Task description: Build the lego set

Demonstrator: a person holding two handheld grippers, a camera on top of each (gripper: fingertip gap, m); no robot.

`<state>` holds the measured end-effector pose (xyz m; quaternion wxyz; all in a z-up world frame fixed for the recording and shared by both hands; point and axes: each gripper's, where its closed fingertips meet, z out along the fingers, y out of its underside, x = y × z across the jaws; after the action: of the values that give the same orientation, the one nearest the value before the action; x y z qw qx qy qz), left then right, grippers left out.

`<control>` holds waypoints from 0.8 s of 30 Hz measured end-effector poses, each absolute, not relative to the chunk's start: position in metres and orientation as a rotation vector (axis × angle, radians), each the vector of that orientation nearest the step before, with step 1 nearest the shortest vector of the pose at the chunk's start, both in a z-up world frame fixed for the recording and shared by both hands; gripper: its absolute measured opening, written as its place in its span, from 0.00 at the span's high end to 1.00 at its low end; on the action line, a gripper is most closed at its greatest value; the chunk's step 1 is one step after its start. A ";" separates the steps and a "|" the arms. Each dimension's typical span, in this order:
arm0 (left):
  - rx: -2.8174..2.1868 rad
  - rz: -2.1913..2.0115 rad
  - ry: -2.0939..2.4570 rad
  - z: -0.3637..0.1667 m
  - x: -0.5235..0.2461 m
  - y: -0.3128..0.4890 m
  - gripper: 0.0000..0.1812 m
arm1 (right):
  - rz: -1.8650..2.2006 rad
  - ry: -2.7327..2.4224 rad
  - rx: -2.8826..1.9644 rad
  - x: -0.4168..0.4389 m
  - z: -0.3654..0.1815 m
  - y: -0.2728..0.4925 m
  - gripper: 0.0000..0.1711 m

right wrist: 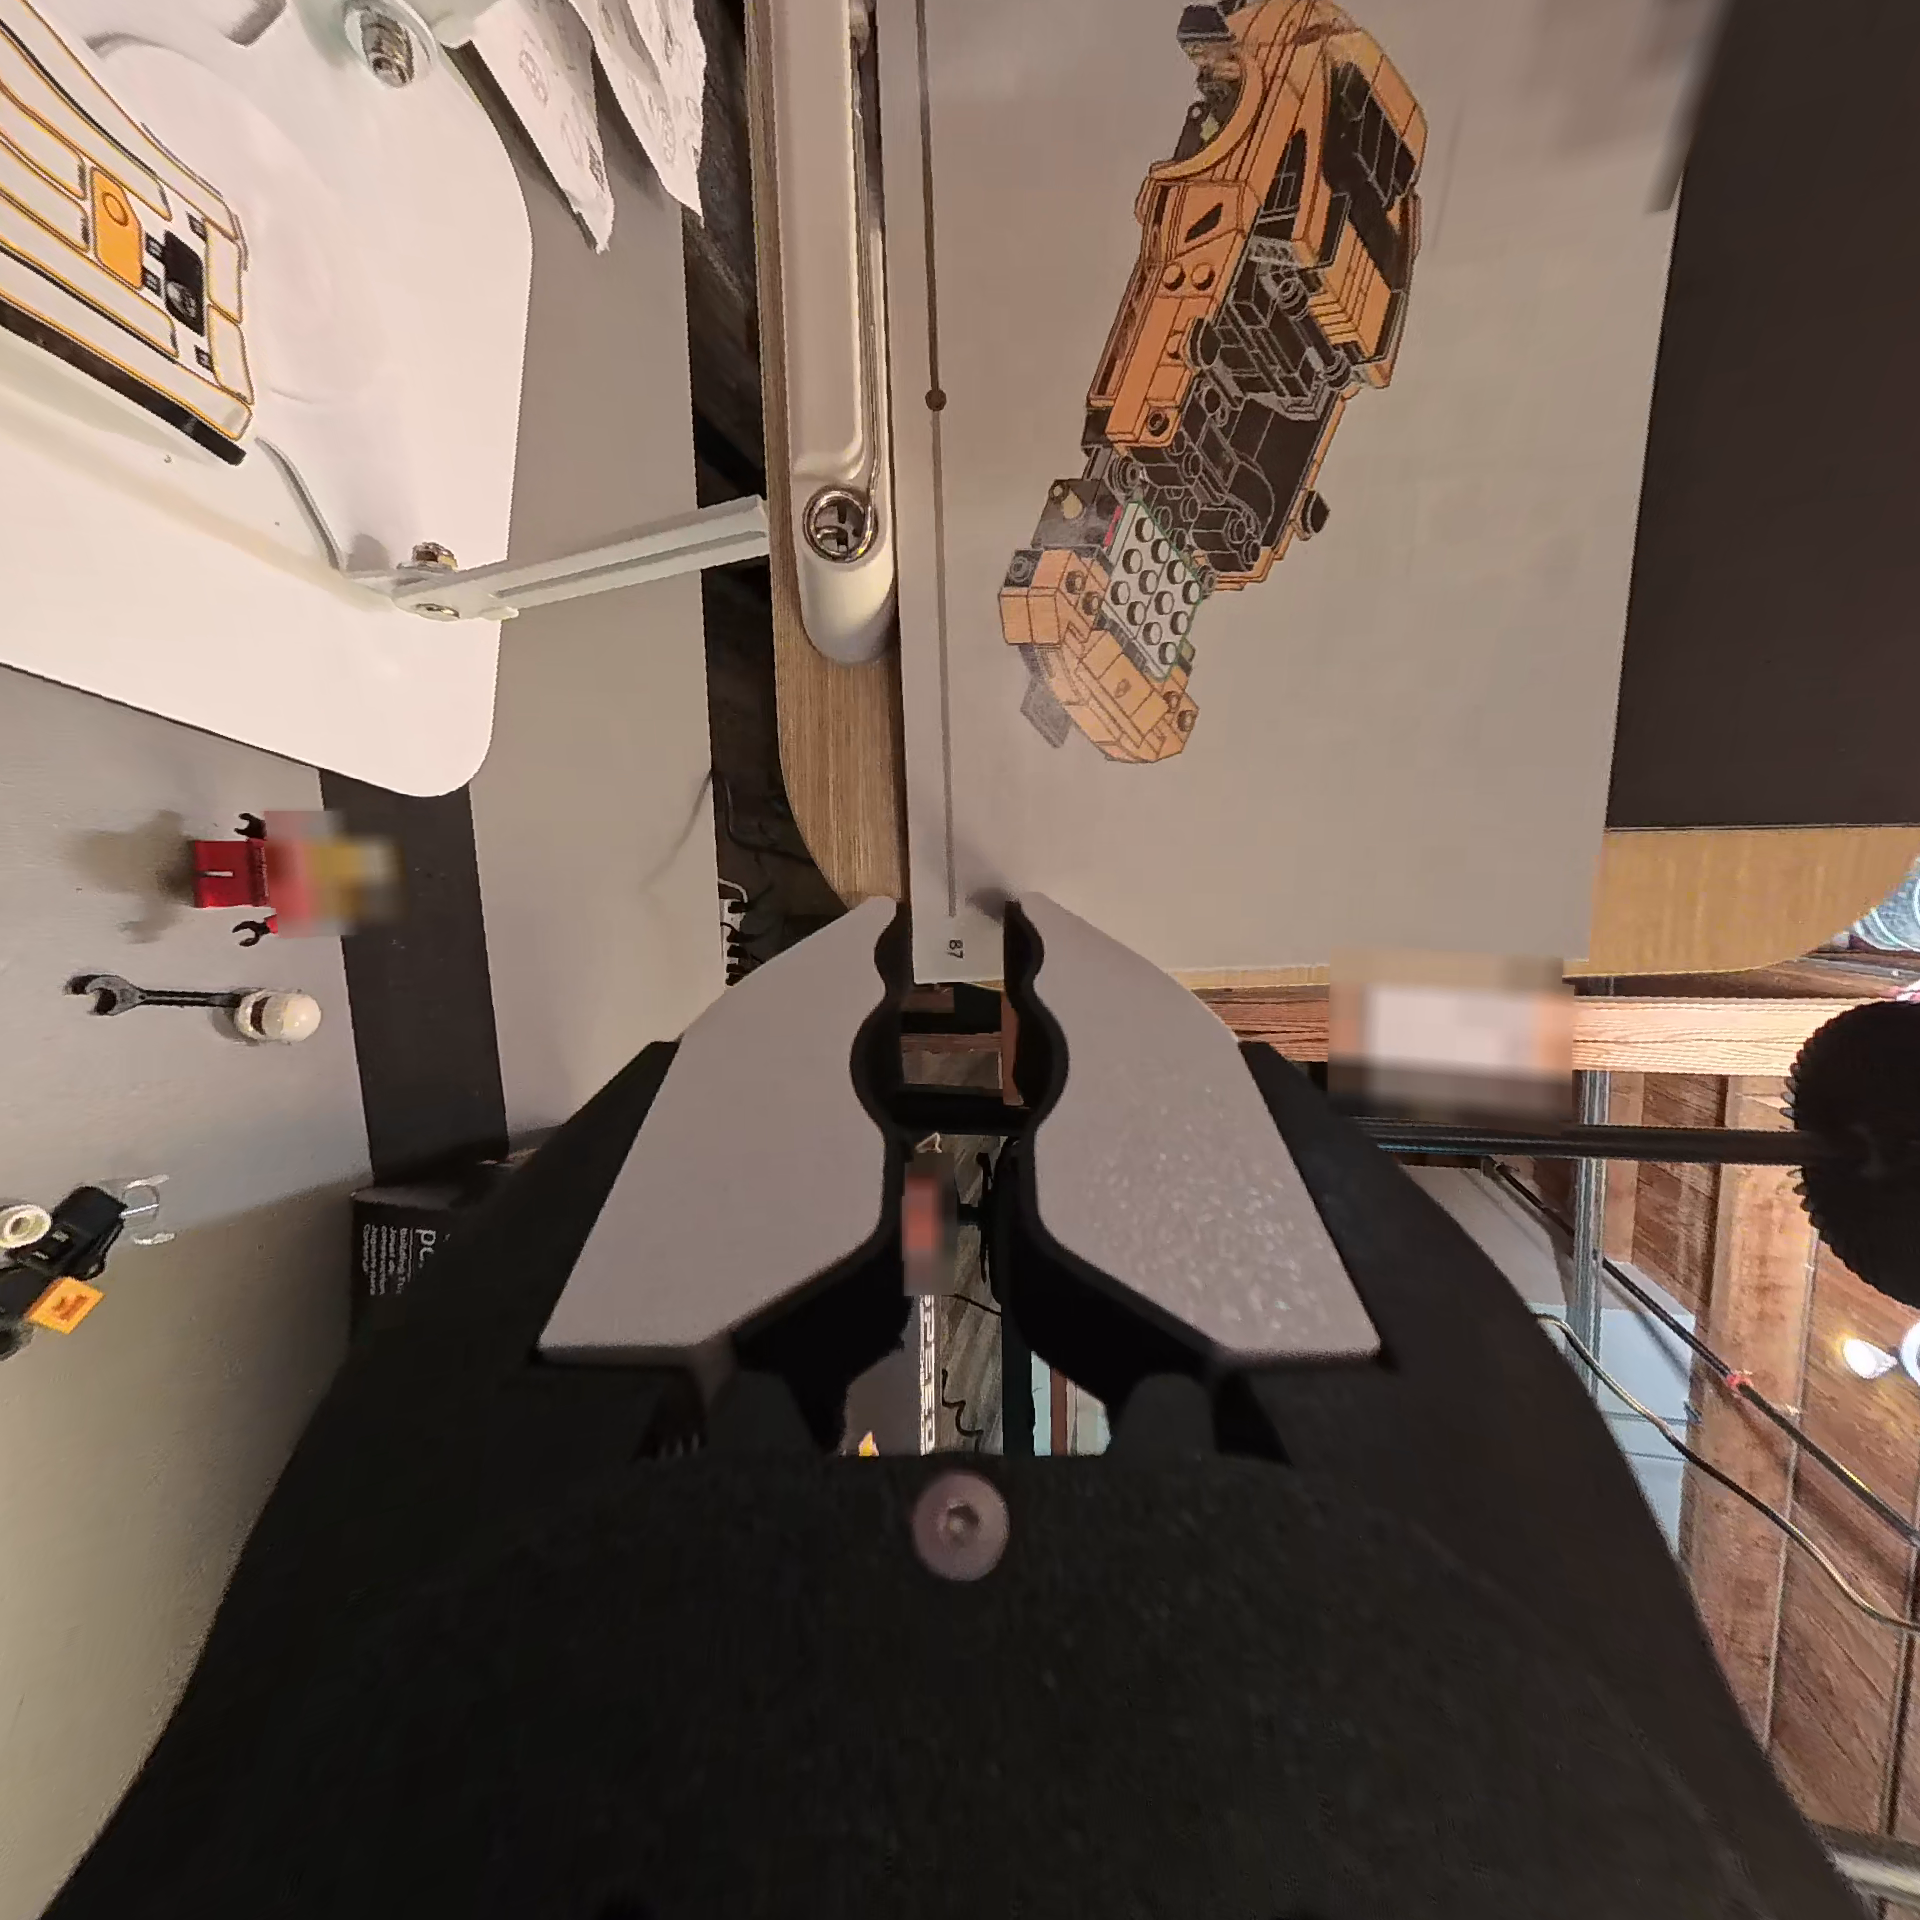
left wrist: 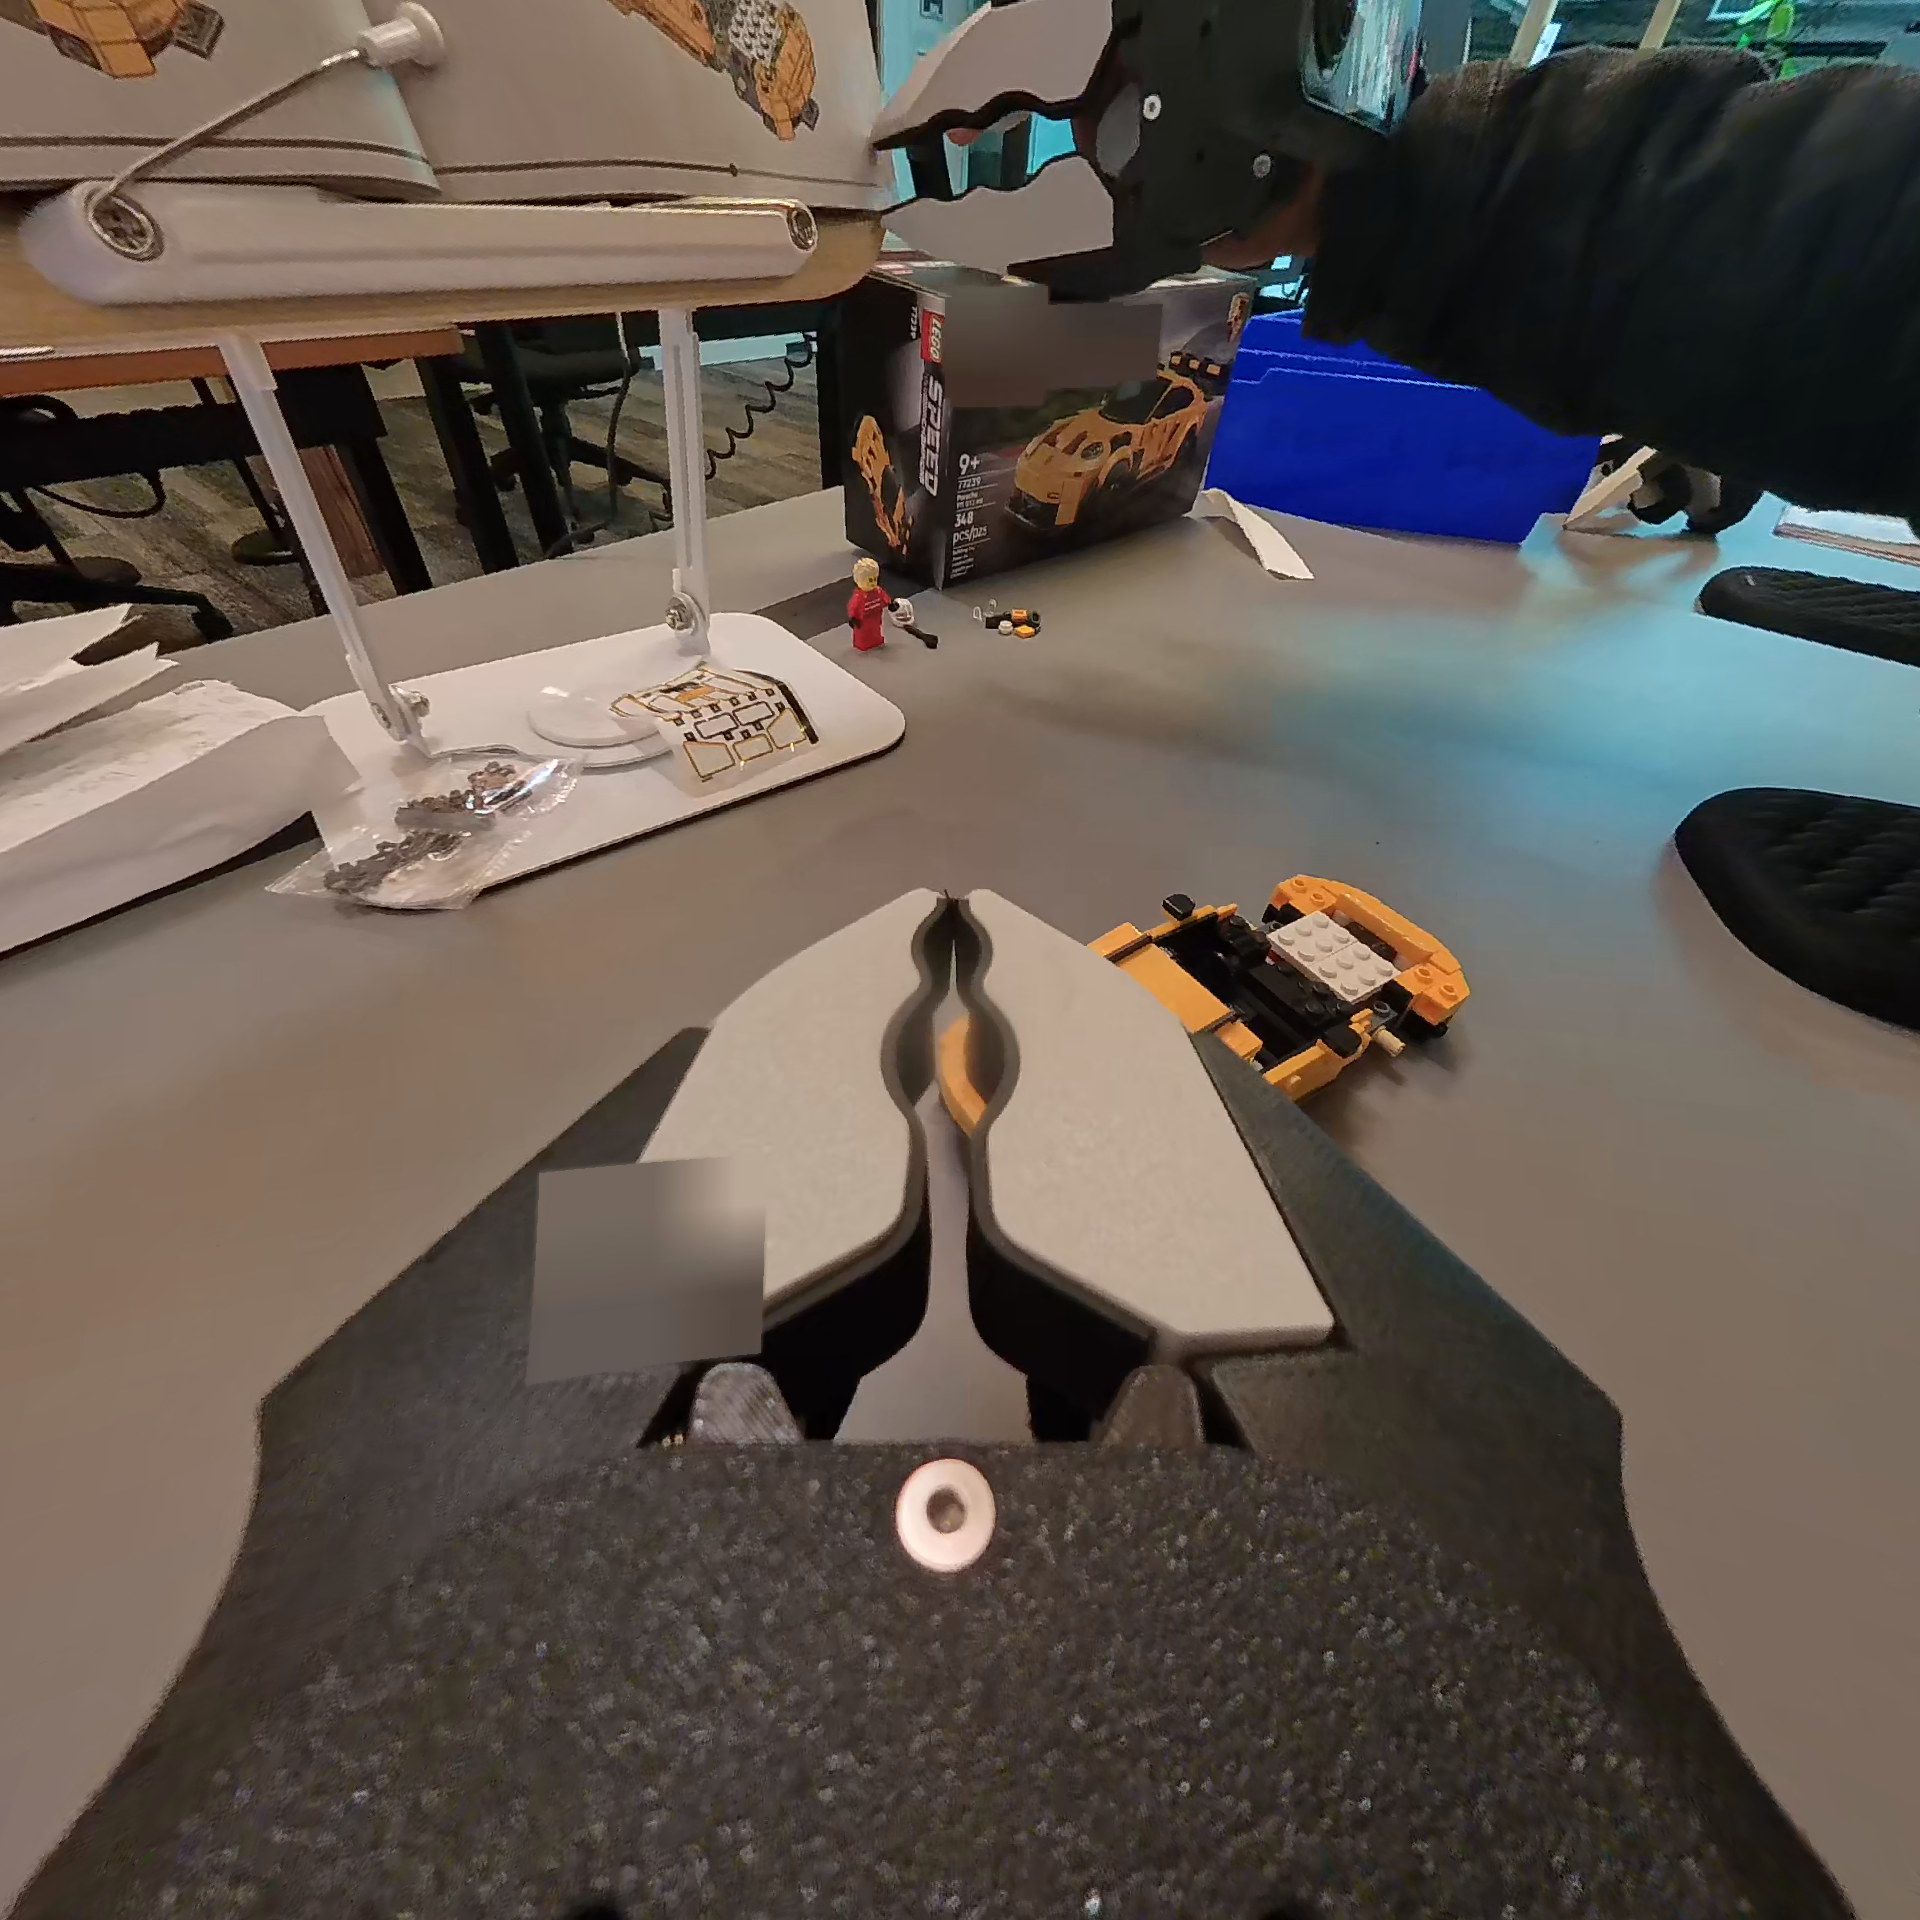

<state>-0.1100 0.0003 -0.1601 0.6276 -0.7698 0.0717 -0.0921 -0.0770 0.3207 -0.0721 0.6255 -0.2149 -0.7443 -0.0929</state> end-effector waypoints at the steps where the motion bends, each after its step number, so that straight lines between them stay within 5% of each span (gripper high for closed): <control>1: -1.765 -0.212 0.165 -0.160 -0.110 0.000 1.00 | -0.211 -1.710 -0.493 -0.076 -0.072 0.320 0.91; 11: -1.779 -0.230 0.180 -0.164 -0.105 0.001 1.00 | -0.115 -1.739 -0.552 -0.070 -0.075 0.312 1.00; 17: -1.791 -0.242 0.196 -0.167 -0.101 0.001 1.00 | 0.269 -1.667 -0.805 -0.067 -0.055 0.298 0.99; 20: -1.799 -0.252 0.201 -0.169 -0.099 0.002 1.00 | 0.308 -1.510 -0.830 -0.077 -0.016 0.301 0.83; 24: -1.803 -0.246 0.214 -0.169 -0.097 0.002 1.00 | 0.228 -1.355 -0.872 -0.097 0.012 0.320 0.74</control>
<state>-0.0966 0.0018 -0.1692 0.6090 -0.7806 0.0924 -0.1064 -0.0974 0.3195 0.0117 0.6869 -0.3896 -0.6050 0.1017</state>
